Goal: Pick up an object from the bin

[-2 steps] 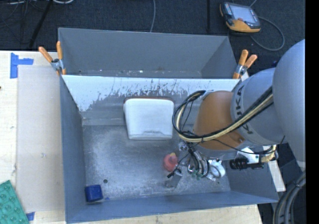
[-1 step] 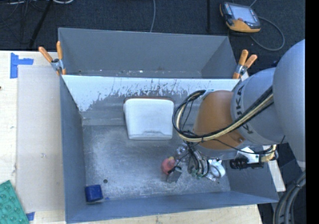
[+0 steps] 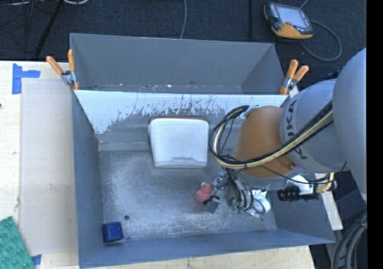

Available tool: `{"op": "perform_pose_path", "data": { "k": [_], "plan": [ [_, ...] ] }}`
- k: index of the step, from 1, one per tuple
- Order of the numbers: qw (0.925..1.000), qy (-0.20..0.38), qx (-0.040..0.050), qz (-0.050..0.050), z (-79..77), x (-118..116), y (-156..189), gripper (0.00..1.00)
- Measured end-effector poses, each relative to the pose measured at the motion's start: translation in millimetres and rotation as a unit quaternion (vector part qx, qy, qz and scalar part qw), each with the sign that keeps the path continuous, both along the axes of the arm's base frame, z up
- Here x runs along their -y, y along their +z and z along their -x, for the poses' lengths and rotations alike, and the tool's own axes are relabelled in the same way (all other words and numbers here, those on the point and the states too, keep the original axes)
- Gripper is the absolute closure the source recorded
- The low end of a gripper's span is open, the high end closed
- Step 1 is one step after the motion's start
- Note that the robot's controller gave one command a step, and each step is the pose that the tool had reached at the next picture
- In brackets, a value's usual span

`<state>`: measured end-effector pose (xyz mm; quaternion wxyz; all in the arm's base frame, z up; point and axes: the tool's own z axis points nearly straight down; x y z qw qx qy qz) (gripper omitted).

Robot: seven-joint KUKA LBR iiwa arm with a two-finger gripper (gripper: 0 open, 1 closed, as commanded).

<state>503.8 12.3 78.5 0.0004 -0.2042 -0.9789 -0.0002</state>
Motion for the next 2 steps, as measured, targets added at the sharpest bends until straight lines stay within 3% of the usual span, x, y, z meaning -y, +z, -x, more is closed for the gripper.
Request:
{"op": "perform_pose_path", "data": {
  "k": [2],
  "plan": [
    [1.0000,0.003,0.0031,0.000,-2.6,1,116,1.00]
  ]
}}
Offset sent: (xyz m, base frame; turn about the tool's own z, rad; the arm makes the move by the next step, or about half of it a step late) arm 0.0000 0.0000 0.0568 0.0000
